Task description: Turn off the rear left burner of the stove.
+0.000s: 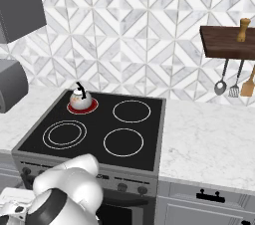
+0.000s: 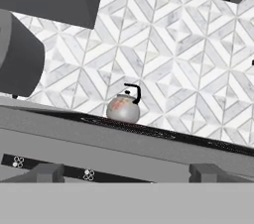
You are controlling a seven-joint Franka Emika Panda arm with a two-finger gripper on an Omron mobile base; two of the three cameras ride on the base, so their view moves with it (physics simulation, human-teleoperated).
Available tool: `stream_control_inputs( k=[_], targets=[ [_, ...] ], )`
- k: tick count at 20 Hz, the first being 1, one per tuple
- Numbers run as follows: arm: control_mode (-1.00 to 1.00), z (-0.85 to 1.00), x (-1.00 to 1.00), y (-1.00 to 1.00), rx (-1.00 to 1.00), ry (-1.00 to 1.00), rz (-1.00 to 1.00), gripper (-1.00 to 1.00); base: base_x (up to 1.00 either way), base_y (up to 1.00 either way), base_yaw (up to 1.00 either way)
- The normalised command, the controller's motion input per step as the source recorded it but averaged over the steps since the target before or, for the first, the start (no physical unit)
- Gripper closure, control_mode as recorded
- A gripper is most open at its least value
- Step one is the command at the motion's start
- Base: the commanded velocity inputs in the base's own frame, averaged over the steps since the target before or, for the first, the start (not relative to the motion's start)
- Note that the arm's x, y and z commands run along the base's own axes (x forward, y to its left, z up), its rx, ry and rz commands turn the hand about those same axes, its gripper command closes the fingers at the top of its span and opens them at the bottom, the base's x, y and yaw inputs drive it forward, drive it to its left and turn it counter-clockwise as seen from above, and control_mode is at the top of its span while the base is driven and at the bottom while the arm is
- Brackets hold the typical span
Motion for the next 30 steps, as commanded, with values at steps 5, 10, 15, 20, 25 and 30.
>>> stream_control_inputs(
  k=[5, 10, 15, 20, 25, 30],
  targets=[
    [-1.0, 0.0, 0.27, -0.05, 0.04, 0.0, 0.0, -1.0, 0.0, 0.0, 0.0],
    [-1.0, -0.05, 0.17, -0.05, 0.0, 0.0, 0.0, -1.0, 0.0, 0.0, 0.0],
    [-1.0, -0.06, 0.23, 0.0, 0.0, 0.0, 0.0, -1.0, 0.0, 0.0, 0.0],
    [-1.0, -0.14, 0.18, -0.01, 0.0, 0.0, 0.0, -1.0, 0.0, 0.0, 0.0],
    [-1.0, -0.26, 0.13, 0.0, 0.0, 0.0, 0.0, -1.0, 0.0, 0.0, 0.0],
    [-1.0, -0.24, 0.19, 0.0, 0.0, 0.0, 0.0, -1.0, 0.0, 0.0, 0.0]
  ],
)
